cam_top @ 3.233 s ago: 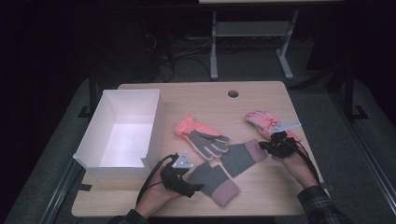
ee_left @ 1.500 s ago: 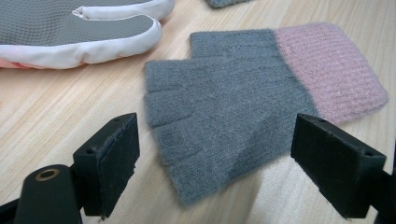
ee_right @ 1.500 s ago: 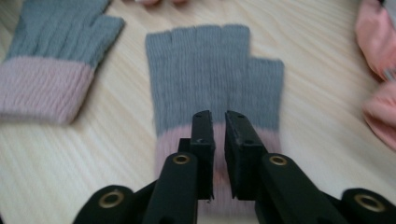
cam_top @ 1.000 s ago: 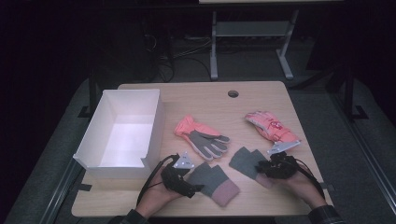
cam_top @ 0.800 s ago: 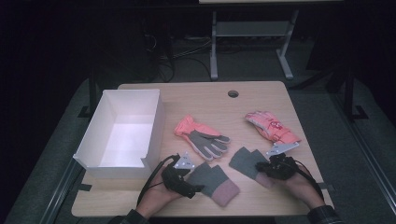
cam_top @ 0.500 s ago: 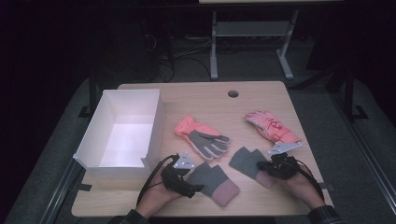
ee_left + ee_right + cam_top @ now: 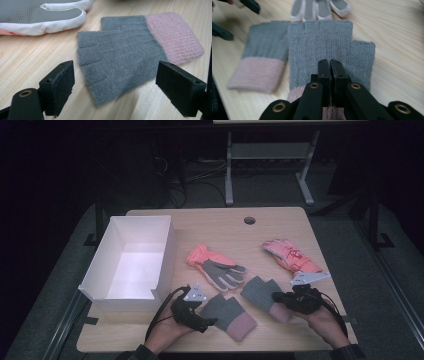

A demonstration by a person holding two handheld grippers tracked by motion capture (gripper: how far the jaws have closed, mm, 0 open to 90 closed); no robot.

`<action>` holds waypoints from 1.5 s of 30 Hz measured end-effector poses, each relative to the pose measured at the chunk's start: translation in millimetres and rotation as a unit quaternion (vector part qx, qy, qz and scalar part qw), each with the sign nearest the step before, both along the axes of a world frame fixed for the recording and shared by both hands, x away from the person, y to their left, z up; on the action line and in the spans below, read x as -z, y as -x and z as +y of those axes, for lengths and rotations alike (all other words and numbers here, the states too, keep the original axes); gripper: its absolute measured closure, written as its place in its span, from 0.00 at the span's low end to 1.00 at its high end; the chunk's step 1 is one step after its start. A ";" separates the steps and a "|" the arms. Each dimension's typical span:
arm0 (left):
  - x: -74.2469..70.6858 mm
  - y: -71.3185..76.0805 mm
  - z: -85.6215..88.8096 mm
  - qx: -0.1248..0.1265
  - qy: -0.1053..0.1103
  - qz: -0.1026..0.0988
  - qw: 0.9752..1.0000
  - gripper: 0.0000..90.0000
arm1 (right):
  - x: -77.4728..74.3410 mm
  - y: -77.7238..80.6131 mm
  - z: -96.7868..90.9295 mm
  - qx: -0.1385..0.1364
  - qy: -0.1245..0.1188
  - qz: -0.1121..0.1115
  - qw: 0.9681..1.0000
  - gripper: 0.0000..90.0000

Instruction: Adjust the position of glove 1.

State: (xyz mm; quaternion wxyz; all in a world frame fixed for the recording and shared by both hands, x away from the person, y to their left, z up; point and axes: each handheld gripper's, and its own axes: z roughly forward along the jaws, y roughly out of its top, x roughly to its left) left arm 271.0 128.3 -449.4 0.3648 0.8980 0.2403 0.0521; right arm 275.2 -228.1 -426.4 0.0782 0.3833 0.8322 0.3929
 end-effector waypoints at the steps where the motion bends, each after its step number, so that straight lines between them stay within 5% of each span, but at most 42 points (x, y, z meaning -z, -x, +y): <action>1: -0.1 1.1 0.7 0.000 0.001 -0.001 1.000 0.17 | -1.8 1.8 2.7 -0.001 -0.002 -0.001 1.000 0.97; 18: -2.1 18.0 14.5 -0.005 0.003 -0.004 1.000 0.17 | -8.2 18.0 64.1 -0.046 -0.014 0.004 0.999 0.97; 33: -5.1 18.6 18.1 -0.009 0.006 -0.006 1.000 0.17 | 1.7 19.7 112.4 -0.063 0.002 0.017 0.998 0.97; 38: -5.1 18.7 18.1 -0.014 0.009 -0.006 1.000 0.17 | 6.8 18.2 119.4 -0.057 0.014 0.015 0.998 0.95; 42: -5.7 19.1 18.2 -0.015 0.009 -0.008 1.000 0.18 | 6.8 17.4 118.8 -0.060 0.007 0.017 0.998 0.81; 45: -8.6 21.5 19.7 -0.013 0.016 -0.015 1.000 0.34 | 1.4 17.5 110.1 -0.054 0.001 -0.003 0.999 0.88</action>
